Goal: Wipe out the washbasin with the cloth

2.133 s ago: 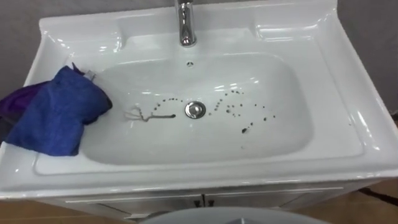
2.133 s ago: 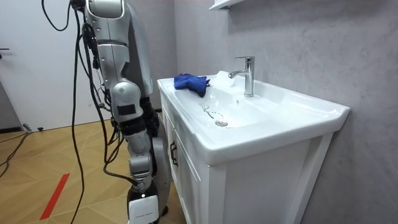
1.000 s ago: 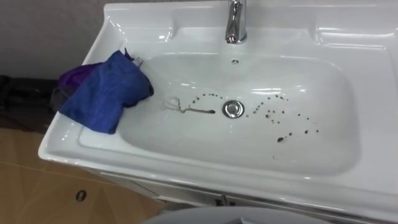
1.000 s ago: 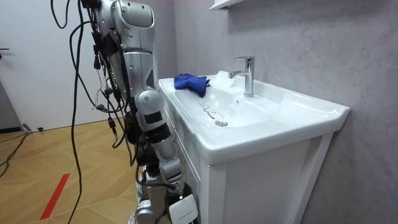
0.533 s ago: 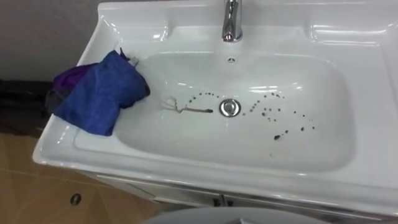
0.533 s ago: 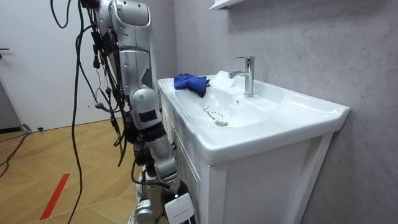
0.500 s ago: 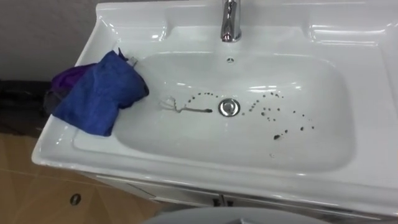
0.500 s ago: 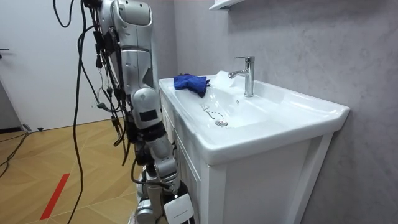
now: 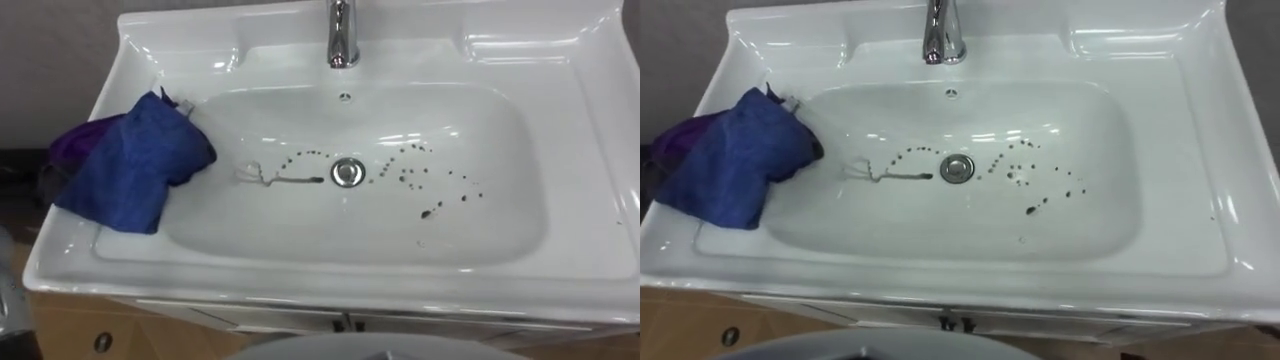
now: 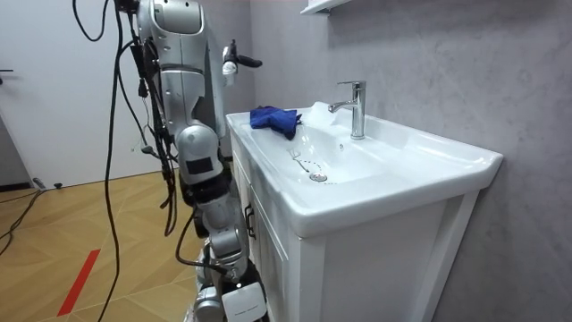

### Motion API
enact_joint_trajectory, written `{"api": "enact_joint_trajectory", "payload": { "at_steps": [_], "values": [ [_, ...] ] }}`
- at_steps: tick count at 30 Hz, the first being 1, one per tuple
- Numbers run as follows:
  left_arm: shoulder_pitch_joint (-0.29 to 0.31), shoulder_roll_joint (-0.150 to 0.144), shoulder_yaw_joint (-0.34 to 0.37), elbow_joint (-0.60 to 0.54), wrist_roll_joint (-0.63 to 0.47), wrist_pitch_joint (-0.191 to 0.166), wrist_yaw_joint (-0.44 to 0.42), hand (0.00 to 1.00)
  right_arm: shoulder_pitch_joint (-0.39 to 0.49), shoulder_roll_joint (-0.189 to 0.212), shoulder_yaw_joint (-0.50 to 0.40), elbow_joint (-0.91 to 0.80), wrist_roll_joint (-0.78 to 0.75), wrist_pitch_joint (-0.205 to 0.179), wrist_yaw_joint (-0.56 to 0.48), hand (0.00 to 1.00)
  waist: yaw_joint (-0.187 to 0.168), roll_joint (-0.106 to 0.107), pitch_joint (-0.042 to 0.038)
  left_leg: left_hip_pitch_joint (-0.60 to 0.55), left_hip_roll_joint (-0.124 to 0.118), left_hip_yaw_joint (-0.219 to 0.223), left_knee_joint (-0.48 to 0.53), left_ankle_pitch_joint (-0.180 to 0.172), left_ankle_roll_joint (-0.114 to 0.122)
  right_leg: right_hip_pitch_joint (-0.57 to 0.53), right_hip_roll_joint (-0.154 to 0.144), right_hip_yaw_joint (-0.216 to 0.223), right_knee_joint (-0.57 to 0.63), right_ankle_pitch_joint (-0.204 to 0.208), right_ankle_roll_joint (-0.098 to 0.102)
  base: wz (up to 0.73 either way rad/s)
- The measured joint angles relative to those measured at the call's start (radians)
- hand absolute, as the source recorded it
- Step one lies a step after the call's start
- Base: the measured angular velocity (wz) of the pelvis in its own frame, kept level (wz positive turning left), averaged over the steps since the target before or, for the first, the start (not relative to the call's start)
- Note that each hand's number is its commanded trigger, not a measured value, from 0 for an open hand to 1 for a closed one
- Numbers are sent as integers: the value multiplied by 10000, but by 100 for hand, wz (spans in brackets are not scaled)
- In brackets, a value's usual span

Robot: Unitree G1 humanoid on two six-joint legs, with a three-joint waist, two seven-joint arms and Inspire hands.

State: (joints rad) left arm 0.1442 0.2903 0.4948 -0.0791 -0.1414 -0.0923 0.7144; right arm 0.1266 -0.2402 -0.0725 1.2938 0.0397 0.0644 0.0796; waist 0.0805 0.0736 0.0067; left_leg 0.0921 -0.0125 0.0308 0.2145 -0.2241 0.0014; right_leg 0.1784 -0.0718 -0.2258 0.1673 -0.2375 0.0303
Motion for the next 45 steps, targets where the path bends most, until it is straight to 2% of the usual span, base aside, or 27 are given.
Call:
{"api": "enact_joint_trajectory", "payload": {
  "at_steps": [2, 3, 8, 12, 16, 21, 26, 28, 33, 45],
  "values": [
    [11, -55, -290, -46, 461, 6, -291, 0, -115, 20, 17, 235, 68, -109, 7, 0, -98, -17, 0, 0, 4, -31, 10, 0, 0, 23, 6, -15, -2, 1, 0, 3],
    [67, -84, -606, -194, 740, 13, -471, 0, -182, 17, 122, 295, 129, -103, 40, 0, -200, -114, 59, -5, 6, -31, 33, 0, 0, 28, 2, -22, 10, 1, 0, 5],
    [233, -491, -2038, -761, 1233, 20, -1443, 0, -296, 59, 520, 272, 453, -150, 99, 0, -242, -143, 49, -79, 10, 11, 66, 0, 0, -33, 2, -12, 12, 13, -5, 0],
    [445, -899, -2645, -506, 1836, 71, -2179, 0, -330, 183, 505, 413, 728, -242, 102, 0, -317, -353, 17, -9, 25, 103, 16, 0, 0, -38, 10, 66, 2, 16, -8, -7],
    [925, -1006, -2913, 111, 2012, 117, -2514, 0, -292, 333, 543, 366, 1139, -244, 119, 0, -444, -506, -32, 83, 52, 223, -93, 1, -2, -36, 31, 156, -6, 28, -16, -8],
    [999, -1022, -3590, 945, 2220, 354, -2676, 0, -295, 340, 871, 340, 1206, -321, 328, 0, -480, -605, -33, 73, 67, 234, -80, 1, -2, -7, 62, 296, -161, 146, -8, -4],
    [999, -1022, -3806, 1345, 2234, 359, -2808, 0, -267, 282, 898, 339, 1211, -431, 468, 0, -499, -498, -9, 71, 91, 269, -57, -1, 1, -35, 82, 345, -159, 186, -16, -6],
    [998, -1022, -3801, 1346, 2228, 361, -2835, 0, -279, 254, 905, 338, 1248, -430, 472, 0, -485, -412, 8, 80, 140, 416, -82, -4, -2, -53, 118, 397, -154, 214, -30, -9],
    [999, -1022, -3800, 1401, 2237, 395, -2829, 0, -277, 89, 924, 339, 1461, -431, 447, 0, -485, -237, -25, 82, 225, 531, -105, 3, -22, -115, 208, 589, -162, 290, -81, -9],
    [1004, -1020, -3801, 1801, 2679, 411, -2776, 0, -230, 100, 962, 336, 1936, -445, 412, 0, -480, -243, -22, 65, 235, 516, -97, 8, -28, -180, 212, 614, -161, 319, -88, -1]
  ]
}}
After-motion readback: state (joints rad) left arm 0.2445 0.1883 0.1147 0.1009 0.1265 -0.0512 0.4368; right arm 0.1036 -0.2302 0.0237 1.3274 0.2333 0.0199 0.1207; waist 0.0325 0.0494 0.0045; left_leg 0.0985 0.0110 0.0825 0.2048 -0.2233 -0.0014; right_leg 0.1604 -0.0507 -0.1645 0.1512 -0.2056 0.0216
